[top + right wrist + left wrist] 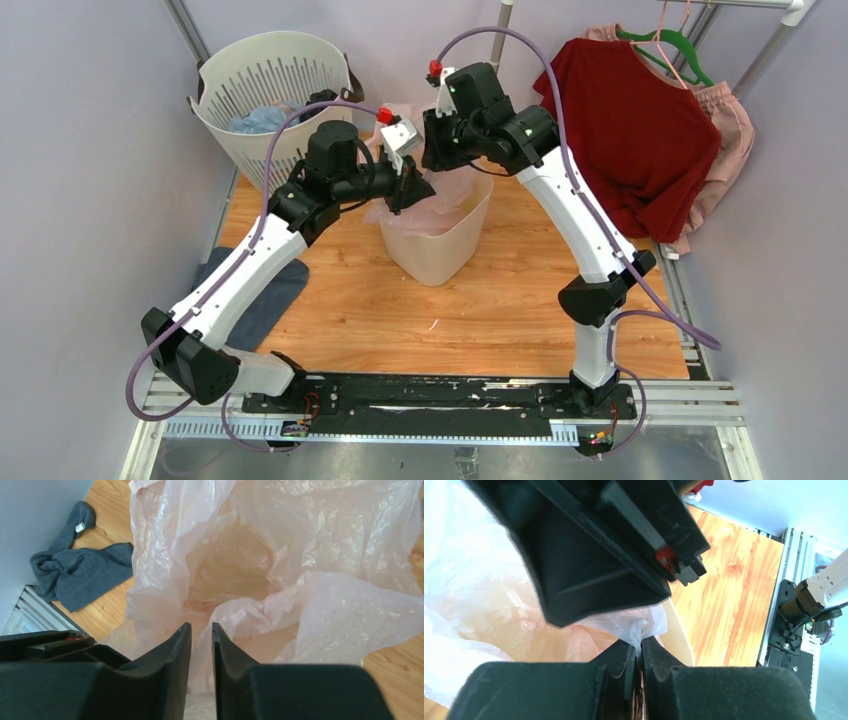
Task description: Put the trash bags into the trash bin
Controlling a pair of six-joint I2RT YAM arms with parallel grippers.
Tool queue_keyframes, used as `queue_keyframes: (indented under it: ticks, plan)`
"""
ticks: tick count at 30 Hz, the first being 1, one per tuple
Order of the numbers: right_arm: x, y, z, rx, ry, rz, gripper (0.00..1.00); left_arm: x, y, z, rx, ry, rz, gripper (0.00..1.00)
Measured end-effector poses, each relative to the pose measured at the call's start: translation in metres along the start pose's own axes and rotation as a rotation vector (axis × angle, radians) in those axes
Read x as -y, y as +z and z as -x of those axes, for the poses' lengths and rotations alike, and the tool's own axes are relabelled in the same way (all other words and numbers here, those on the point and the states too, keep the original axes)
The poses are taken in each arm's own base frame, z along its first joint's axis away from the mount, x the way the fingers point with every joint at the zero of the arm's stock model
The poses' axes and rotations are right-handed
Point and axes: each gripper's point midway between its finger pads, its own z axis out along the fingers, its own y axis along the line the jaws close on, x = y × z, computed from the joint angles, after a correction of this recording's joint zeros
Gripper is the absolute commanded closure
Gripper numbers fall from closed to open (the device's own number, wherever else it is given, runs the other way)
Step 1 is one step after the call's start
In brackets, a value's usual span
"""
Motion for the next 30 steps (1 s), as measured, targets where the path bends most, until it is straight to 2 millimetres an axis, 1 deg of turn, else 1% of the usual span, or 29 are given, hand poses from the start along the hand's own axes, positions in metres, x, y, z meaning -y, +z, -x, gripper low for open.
queue_keyframes:
  ticks: [1,2,5,7,9,14,15,16,17,18,20,21,23,24,25,26,28,30]
  plan:
    - [0.001,0.001,-0.002,-0.008,-0.002,-0.005,0.95,0.000,0.000,0.001,0.000,0.000,0.000,0.89]
    - [0.002,0.001,-0.004,-0.012,-0.003,-0.010,1.00,0.000,-0.001,0.001,0.001,0.001,0.000,0.89]
    - [0.005,-0.001,-0.005,-0.010,-0.005,-0.032,1.00,0.000,-0.002,0.004,0.006,0.005,0.006,0.89]
    - [0.007,-0.006,-0.005,-0.003,-0.006,-0.044,1.00,-0.001,-0.003,0.005,0.005,0.007,0.013,0.87]
    - [0.007,-0.015,-0.004,0.011,-0.006,-0.051,1.00,-0.003,-0.004,0.005,0.001,0.011,0.030,0.87]
    - [0.004,-0.057,0.011,0.111,-0.009,-0.042,1.00,-0.008,-0.005,0.001,-0.016,0.012,0.058,0.88]
    - [0.002,-0.068,0.015,0.137,-0.010,-0.035,0.78,-0.009,-0.005,0.000,-0.019,0.011,0.063,0.88]
    - [0.000,-0.079,0.019,0.165,-0.010,-0.029,0.45,-0.009,-0.005,0.000,-0.020,0.011,0.066,0.89]
    - [-0.002,-0.090,0.024,0.196,-0.005,-0.020,0.21,-0.010,-0.005,0.000,-0.021,0.011,0.069,0.89]
    - [-0.004,-0.100,0.028,0.226,-0.004,-0.009,0.16,-0.011,-0.005,-0.001,-0.022,0.011,0.073,0.89]
    - [-0.012,-0.115,0.031,0.262,0.001,0.033,0.15,-0.012,-0.006,0.000,-0.019,0.014,0.082,0.90]
    - [-0.014,-0.119,0.029,0.268,0.009,0.051,0.15,-0.013,-0.006,0.001,-0.017,0.017,0.086,0.90]
    - [-0.019,-0.121,0.020,0.266,0.041,0.099,0.17,-0.013,-0.010,0.002,-0.005,0.027,0.100,0.90]
    - [-0.022,-0.120,0.015,0.259,0.061,0.131,0.17,-0.013,-0.012,0.003,0.003,0.035,0.106,0.90]
    - [-0.023,-0.117,0.008,0.245,0.088,0.173,0.13,-0.012,-0.016,0.005,0.016,0.047,0.115,0.88]
    - [-0.021,-0.116,0.004,0.236,0.115,0.192,0.12,-0.011,-0.019,0.006,0.027,0.058,0.119,0.87]
    - [-0.011,-0.110,-0.003,0.219,0.192,0.218,0.11,-0.006,-0.028,0.011,0.064,0.089,0.127,0.84]
    - [0.004,-0.108,-0.001,0.211,0.282,0.232,0.11,0.000,-0.038,0.017,0.105,0.120,0.124,0.82]
